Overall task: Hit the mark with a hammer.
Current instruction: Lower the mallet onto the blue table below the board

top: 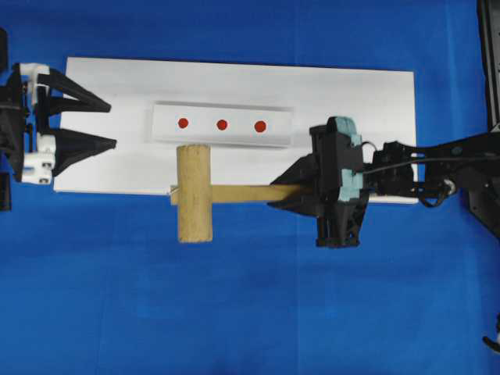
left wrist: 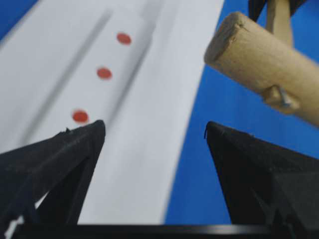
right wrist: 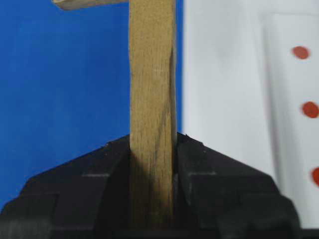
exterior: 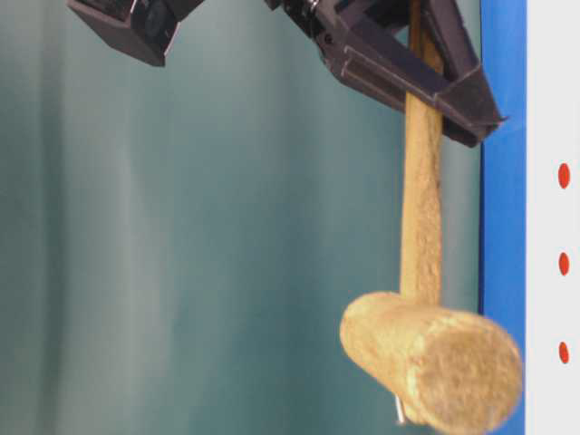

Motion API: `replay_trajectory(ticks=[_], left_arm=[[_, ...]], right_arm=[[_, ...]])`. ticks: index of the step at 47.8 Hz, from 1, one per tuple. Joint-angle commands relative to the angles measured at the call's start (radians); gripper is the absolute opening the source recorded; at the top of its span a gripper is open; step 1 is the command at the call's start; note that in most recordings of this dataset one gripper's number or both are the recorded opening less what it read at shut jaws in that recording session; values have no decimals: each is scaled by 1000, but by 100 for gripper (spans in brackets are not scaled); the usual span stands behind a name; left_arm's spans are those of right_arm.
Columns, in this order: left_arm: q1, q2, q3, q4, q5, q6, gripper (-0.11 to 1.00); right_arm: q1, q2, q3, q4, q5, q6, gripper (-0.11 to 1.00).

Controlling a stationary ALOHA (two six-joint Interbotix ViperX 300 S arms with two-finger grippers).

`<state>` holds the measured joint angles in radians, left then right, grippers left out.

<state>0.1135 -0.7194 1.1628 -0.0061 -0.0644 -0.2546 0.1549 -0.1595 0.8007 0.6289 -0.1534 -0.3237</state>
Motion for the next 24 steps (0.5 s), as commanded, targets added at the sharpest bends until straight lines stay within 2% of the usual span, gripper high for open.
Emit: replay_trajectory(ticks=[1,4,7,13,24], left_arm=[[0,18,-31,0,-46,107,79],[6,29,-34,-3,-71,186,79],[12,37,-37,-8,-86,222,79],[35,43,-38,-8,-98,235,79],[38,44,-38,-8,-100,230,79]], right_arm=[[41,2,-41,3,-11,18,7],[71,17,-54,3,-12,34,7],[101,31,-67,5,-17,48,7],[150,69,-94,18,-40,75,7],[202,138,-117,80,-112,84,7]])
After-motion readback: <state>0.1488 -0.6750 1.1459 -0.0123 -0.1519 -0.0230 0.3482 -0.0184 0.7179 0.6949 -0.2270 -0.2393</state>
